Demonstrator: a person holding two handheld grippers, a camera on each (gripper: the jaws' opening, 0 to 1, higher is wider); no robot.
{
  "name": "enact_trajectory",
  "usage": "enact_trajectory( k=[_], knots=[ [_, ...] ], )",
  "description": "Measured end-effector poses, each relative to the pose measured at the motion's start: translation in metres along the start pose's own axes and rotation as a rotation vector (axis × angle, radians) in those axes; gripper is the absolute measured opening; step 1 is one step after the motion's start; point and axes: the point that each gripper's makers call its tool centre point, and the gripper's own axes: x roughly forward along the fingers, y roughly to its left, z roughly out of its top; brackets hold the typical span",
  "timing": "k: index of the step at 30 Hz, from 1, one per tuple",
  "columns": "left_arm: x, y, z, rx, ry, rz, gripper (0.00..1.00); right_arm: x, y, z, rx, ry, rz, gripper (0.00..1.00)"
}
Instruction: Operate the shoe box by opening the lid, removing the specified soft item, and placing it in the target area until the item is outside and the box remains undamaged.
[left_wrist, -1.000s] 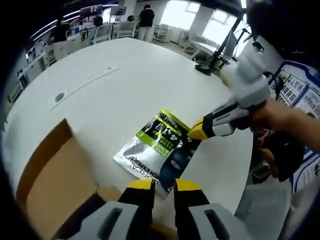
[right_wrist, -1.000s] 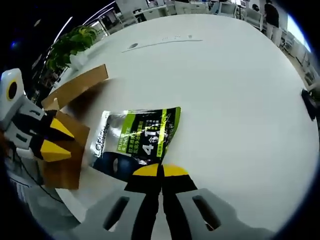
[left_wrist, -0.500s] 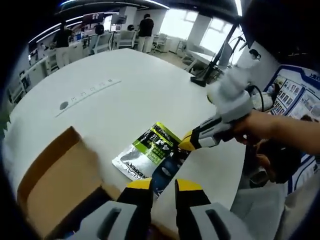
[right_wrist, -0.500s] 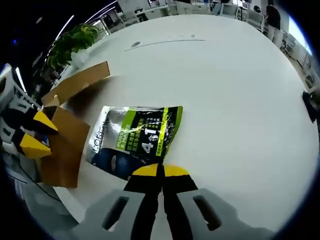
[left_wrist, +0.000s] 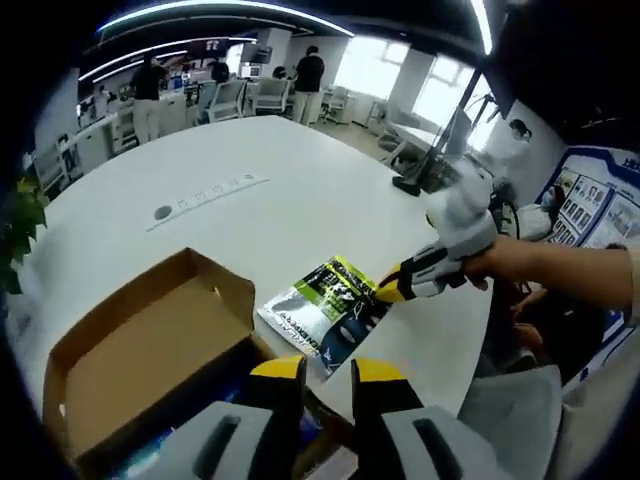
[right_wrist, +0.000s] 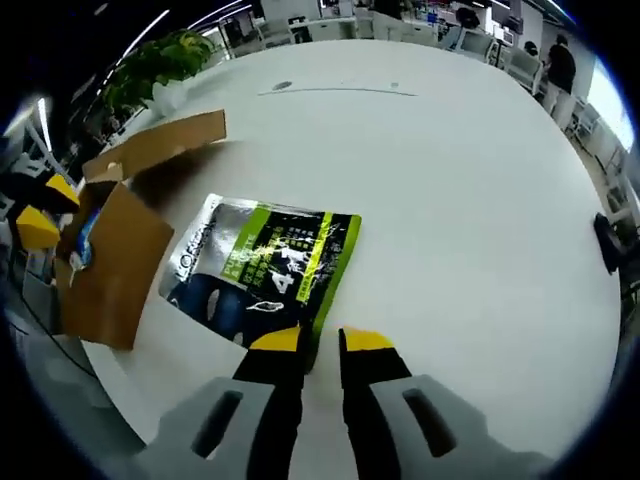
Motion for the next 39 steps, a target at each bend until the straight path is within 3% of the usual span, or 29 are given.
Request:
enact_trajectory(
  k=[9,21,31,39],
  knots=[
    [-0.025,0.020,-0.013,-0.019,-0.023,0.055,0.20,-0.022,0.007,0.003,-0.016,-0.039,0.009,0.18],
    [-0.062,0.046,-0.043,-0.029,-0.030,0.138,0.24,-0.062,0.038,0.013,-0.060,-0.101,0.055,0.26],
    [-0.099,0.072,-0.067,-0.073,-0.052,0.213,0.29,-0.084,0.089,0.032,-0.104,-0.160,0.152,0.28],
    [-0.124,0.089,-0.089,-0.109,-0.065,0.269,0.30,-0.089,0.132,0.046,-0.129,-0.185,0.239,0.31]
  ],
)
